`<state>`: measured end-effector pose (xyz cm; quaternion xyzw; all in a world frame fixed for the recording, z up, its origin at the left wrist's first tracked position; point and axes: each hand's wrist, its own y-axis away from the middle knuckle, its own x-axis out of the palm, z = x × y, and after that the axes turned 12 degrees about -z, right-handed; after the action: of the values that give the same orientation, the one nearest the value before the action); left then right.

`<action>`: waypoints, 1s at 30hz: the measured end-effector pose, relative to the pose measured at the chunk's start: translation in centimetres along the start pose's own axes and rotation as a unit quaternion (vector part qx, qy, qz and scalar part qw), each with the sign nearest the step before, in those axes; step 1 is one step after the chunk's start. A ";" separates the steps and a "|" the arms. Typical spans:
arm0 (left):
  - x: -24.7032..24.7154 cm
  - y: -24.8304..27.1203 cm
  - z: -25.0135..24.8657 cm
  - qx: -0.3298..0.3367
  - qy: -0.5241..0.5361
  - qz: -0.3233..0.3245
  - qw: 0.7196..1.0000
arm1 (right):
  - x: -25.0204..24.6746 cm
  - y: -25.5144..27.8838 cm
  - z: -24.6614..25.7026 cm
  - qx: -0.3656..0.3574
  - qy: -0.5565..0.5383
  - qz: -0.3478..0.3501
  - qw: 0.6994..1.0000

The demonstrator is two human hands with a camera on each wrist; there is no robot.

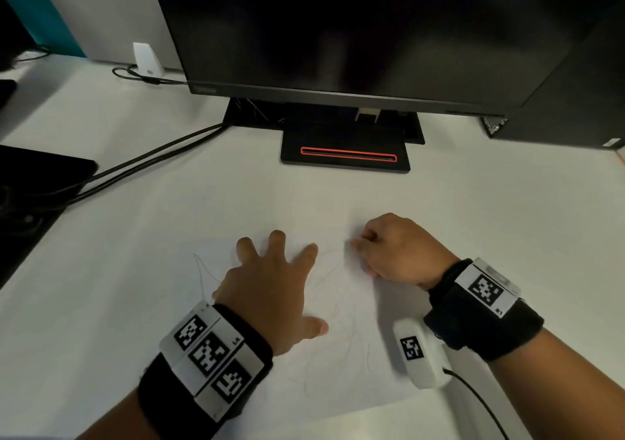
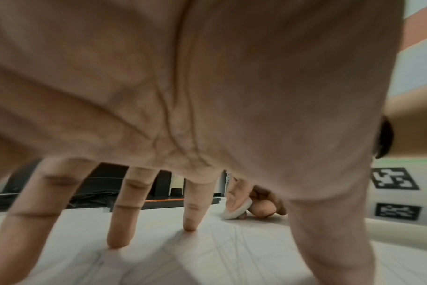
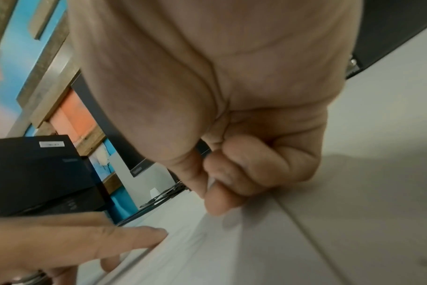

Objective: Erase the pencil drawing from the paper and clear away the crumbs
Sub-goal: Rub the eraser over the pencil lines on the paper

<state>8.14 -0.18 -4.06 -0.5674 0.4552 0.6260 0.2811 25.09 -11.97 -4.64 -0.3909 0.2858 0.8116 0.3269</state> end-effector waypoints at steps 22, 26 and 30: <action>0.1 -0.7 0.2 0.005 0.016 0.012 1.000 | 2.3 0.8 2.4 -0.033 0.039 0.033 0.998; 0.1 -0.8 0.2 0.001 0.016 0.013 1.000 | 1.3 -0.4 1.9 0.012 0.023 -0.023 0.999; 0.2 -0.8 0.2 0.004 0.019 0.015 1.000 | 2.2 0.7 2.8 -0.020 0.031 0.039 0.999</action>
<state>8.66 0.32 -4.41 -0.5711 0.4715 0.6173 0.2654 22.21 -9.70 -4.81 -0.4107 0.2948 0.8166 0.2784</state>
